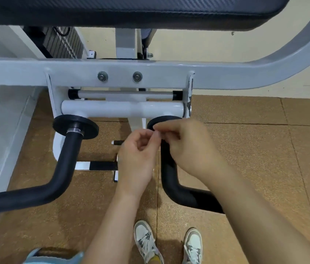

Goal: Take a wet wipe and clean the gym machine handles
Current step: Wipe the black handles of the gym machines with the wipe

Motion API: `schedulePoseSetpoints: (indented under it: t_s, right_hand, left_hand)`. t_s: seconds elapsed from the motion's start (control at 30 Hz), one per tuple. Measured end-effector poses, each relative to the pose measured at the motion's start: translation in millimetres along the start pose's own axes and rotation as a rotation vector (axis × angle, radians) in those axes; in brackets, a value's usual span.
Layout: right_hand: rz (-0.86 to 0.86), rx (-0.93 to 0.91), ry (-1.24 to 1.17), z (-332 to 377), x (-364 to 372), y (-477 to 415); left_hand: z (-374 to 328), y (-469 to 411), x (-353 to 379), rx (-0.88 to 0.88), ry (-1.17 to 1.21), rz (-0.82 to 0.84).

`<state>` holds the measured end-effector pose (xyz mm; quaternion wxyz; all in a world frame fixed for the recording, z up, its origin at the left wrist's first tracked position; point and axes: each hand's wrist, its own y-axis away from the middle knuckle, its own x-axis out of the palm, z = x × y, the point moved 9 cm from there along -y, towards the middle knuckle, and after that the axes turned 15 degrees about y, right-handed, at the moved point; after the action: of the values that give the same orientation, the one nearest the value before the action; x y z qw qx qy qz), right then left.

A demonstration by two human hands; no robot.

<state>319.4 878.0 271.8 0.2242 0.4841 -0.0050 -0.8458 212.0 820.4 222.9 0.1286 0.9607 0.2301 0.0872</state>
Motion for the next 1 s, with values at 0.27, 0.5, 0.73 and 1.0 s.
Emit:
schedulePoseSetpoints:
  t_s: [0.27,0.5,0.73,1.0]
  right_hand:
    - [-0.184,0.241,-0.471,-44,6,25]
    - [-0.195,0.249,-0.316,-43,3,26]
    - [-0.217,0.260,-0.315,-49,3,26]
    - [-0.052,0.166,-0.276,-41,7,28]
  left_hand:
    - [41,0,4,-0.371,0.373,-0.154]
    - [55,-4,2,-0.428,0.312,-0.092]
    - [50,2,-2,-0.320,0.388,-0.133]
    - [54,0,4,-0.332,0.596,-0.146]
